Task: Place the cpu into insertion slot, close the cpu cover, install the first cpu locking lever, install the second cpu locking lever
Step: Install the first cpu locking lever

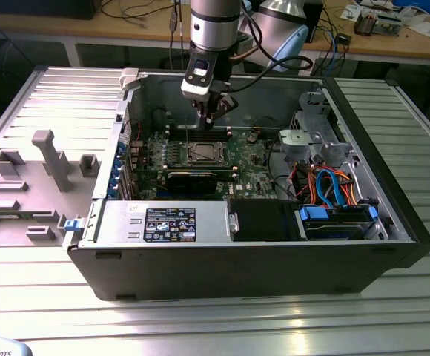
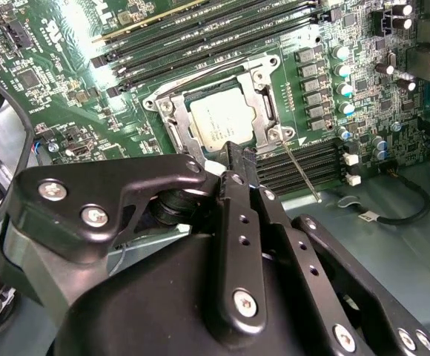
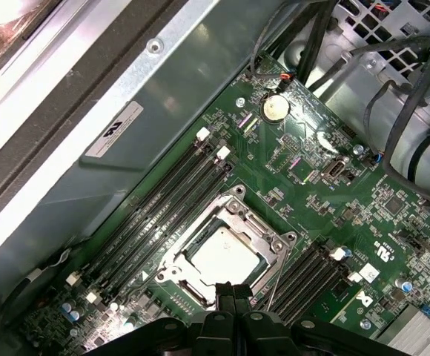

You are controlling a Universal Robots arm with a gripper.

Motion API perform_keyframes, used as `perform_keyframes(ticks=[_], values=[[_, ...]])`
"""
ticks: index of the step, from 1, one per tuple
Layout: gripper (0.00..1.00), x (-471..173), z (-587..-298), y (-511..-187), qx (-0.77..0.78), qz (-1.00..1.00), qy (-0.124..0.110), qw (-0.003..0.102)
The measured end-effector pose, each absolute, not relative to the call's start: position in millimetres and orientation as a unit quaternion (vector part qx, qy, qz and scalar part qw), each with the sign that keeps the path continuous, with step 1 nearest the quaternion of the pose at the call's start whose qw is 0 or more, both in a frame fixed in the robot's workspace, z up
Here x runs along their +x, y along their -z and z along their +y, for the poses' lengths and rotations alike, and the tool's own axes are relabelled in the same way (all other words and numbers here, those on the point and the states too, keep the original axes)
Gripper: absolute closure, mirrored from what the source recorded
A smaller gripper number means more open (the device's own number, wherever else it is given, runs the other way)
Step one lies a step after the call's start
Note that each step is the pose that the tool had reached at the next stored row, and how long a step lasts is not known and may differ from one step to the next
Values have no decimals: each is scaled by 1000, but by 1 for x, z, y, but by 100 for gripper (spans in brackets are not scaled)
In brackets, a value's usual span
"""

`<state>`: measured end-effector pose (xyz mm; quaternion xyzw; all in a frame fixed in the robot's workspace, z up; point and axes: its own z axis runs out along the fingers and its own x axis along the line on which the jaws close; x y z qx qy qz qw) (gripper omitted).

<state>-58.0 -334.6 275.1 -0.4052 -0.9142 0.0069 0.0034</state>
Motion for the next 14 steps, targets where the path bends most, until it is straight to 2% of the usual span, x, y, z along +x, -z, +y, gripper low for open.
perform_keyframes(ticks=[14], values=[[89,-58,-335,-275,-395,-919,-7,3]])
